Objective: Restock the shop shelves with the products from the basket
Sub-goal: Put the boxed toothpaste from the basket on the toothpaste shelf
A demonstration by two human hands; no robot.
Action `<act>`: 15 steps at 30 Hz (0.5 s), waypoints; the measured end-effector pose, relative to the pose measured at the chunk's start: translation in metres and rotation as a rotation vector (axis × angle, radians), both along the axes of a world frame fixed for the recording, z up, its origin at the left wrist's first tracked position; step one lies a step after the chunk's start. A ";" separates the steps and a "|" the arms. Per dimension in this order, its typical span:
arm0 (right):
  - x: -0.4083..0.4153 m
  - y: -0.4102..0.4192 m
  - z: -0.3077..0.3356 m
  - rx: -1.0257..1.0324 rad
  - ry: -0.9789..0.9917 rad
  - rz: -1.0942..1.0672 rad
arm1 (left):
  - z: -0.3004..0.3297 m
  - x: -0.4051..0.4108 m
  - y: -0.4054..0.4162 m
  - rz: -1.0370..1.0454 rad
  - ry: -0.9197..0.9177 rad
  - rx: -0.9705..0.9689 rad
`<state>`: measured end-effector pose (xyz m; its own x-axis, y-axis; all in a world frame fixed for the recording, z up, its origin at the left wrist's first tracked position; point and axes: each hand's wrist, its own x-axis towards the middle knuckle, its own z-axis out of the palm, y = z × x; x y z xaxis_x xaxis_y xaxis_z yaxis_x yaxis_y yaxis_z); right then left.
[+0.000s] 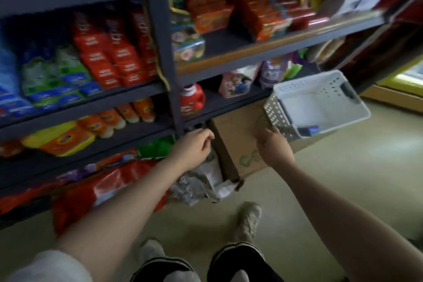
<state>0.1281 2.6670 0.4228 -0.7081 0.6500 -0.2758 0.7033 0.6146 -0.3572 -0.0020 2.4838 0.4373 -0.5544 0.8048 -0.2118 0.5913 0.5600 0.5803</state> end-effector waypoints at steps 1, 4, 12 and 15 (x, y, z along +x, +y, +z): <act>0.014 0.030 -0.005 0.006 -0.013 -0.040 | -0.005 0.010 0.028 -0.006 -0.019 -0.006; 0.046 0.115 -0.026 0.012 -0.015 -0.099 | -0.027 0.034 0.106 0.006 -0.082 -0.024; 0.070 0.232 -0.097 -0.059 -0.232 0.013 | -0.080 0.071 0.234 0.129 -0.125 -0.098; 0.065 0.243 -0.115 -0.005 -0.247 0.092 | -0.097 0.070 0.239 0.152 -0.120 -0.201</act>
<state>0.1931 2.9101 0.3080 -0.6750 0.5840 -0.4510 0.7107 0.6788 -0.1847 0.0681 2.7233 0.3407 -0.6273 0.6494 -0.4298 0.4254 0.7481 0.5093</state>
